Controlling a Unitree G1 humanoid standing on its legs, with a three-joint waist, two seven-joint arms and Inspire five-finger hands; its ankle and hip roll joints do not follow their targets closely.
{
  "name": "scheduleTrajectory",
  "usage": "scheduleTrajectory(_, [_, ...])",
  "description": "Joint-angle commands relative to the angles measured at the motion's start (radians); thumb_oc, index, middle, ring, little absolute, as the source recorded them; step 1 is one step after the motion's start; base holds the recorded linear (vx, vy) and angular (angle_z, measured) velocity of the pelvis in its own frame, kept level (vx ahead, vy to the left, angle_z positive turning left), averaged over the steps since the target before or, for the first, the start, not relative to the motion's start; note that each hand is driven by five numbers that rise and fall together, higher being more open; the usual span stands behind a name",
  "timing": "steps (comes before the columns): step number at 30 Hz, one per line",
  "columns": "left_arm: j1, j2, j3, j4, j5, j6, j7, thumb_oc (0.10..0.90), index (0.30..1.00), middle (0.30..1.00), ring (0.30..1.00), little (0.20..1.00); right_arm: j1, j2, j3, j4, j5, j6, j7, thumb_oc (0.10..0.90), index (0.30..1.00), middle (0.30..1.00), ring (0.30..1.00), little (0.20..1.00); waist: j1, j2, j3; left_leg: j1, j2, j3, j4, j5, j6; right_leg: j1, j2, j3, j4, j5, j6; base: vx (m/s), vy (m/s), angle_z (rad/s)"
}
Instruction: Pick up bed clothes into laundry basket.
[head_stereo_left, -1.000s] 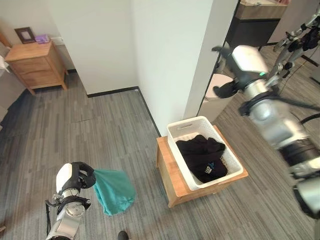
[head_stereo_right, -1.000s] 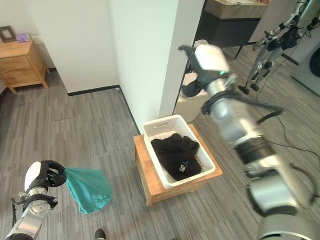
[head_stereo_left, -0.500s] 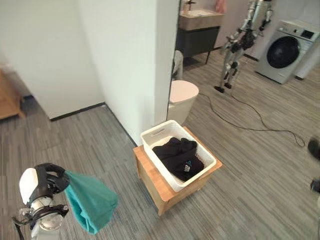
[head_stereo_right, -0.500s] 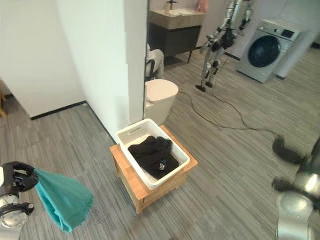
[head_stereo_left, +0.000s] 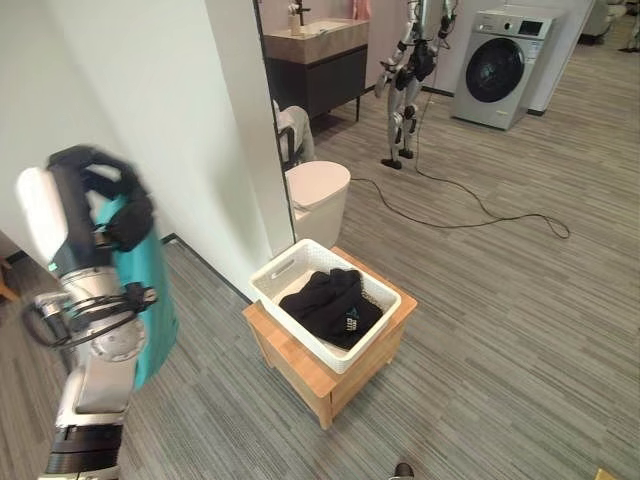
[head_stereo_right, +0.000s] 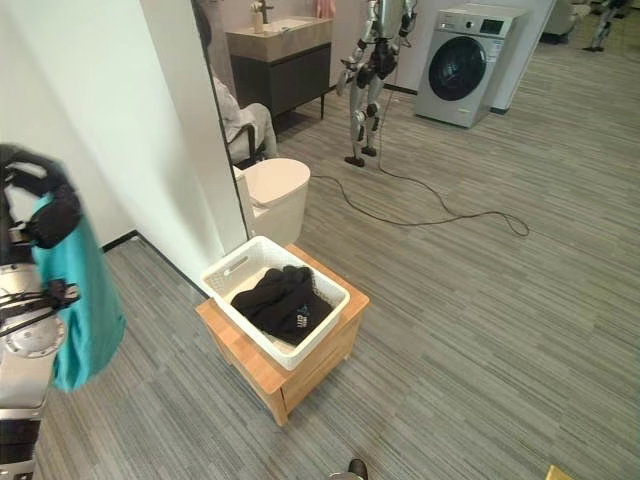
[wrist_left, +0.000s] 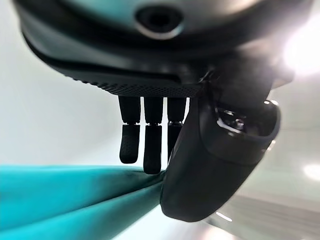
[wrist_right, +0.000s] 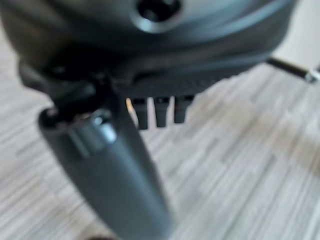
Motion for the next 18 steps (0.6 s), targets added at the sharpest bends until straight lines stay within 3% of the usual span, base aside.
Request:
scheduleTrajectory(1, [-0.181, 0.055, 0.051, -0.051, -0.030, -0.080, 0.012, 0.400, 0.300, 0.300, 0.300, 0.300, -0.081, -0.028, 0.028, -0.002, -0.004, -0.016, 0.027, 0.800, 0.900, 0.900, 0.900, 0.900, 0.011, 0.004, -0.016, 0.038, 0.037, -0.026, 0.009, -0.072, 0.010, 0.049, -0.023, -0.053, 0.023, -0.110, 0.032, 0.00, 0.003, -0.07])
scheduleTrajectory(5, [-0.267, 0.059, -0.001, -0.014, -0.054, -0.077, 0.008, 0.400, 0.300, 0.300, 0.300, 0.300, -0.077, -0.020, 0.049, 0.007, 0.000, -0.017, 0.042, 0.800, 0.900, 0.900, 0.900, 0.900, -0.005, 0.007, -0.017, 0.043, 0.037, -0.020, 0.009, -0.071, 0.009, 0.052, -0.022, -0.051, 0.023, -0.110, 0.031, 0.01, -0.002, -0.03])
scheduleTrajectory(8, [-0.411, 0.112, -0.066, 0.080, 0.022, -0.032, 0.057, 0.400, 0.300, 0.300, 0.300, 0.300, -0.076, -0.020, 0.076, 0.027, -0.005, -0.016, 0.048, 0.800, 0.900, 0.900, 0.900, 0.900, -0.028, 0.013, -0.021, 0.046, 0.037, -0.009, 0.008, -0.070, 0.006, 0.053, -0.020, -0.047, 0.024, -0.109, 0.032, 0.03, -0.015, 0.02])
scheduleTrajectory(10, [-0.637, 0.207, -0.202, 0.269, 0.169, 0.071, 0.116, 0.400, 0.300, 0.300, 0.300, 0.300, -0.086, -0.045, 0.111, 0.029, 0.001, -0.023, 0.045, 0.800, 0.900, 0.900, 0.900, 0.900, -0.063, 0.024, -0.025, 0.047, 0.034, 0.005, 0.007, -0.065, 0.004, 0.046, -0.020, -0.044, 0.024, -0.102, 0.037, 0.02, -0.014, 0.00])
scheduleTrajectory(12, [-0.689, 0.225, -0.238, 0.325, 0.182, 0.090, 0.119, 0.400, 0.300, 0.300, 0.300, 0.300, -0.093, -0.048, 0.116, 0.028, 0.003, -0.025, 0.041, 0.800, 0.900, 0.900, 0.900, 0.900, -0.068, 0.029, -0.027, 0.054, 0.032, -0.010, 0.009, -0.084, -0.003, 0.049, -0.021, -0.026, 0.024, -0.114, 0.046, 0.06, 0.002, -0.03])
scheduleTrajectory(13, [-0.779, 0.253, -0.296, 0.403, 0.197, 0.115, 0.120, 0.400, 0.300, 0.300, 0.300, 0.300, -0.102, -0.056, 0.127, 0.023, 0.010, -0.030, 0.038, 0.800, 0.900, 0.900, 0.900, 0.900, -0.083, 0.036, -0.025, 0.053, 0.029, -0.004, 0.009, -0.083, -0.004, 0.041, -0.022, -0.022, 0.025, -0.111, 0.050, -0.01, -0.014, -0.12])
scheduleTrajectory(14, [-0.793, 0.254, -0.306, 0.414, 0.195, 0.113, 0.123, 0.400, 0.300, 0.300, 0.300, 0.300, -0.105, -0.052, 0.125, 0.023, 0.010, -0.030, 0.038, 0.800, 0.900, 0.900, 0.900, 0.900, -0.082, 0.031, -0.020, 0.045, 0.030, 0.017, 0.007, -0.063, 0.003, 0.032, -0.022, -0.036, 0.026, -0.096, 0.042, -0.01, -0.012, -0.18])
scheduleTrajectory(18, [-0.878, 0.276, -0.386, 0.503, 0.230, 0.135, 0.097, 0.400, 0.300, 0.300, 0.300, 0.300, -0.098, -0.055, 0.136, 0.014, 0.012, -0.035, 0.038, 0.800, 0.900, 0.900, 0.900, 0.900, -0.103, 0.045, -0.021, 0.051, 0.027, 0.013, 0.009, -0.078, -0.010, 0.025, -0.021, -0.006, 0.026, -0.107, 0.051, 0.02, -0.028, -0.15])
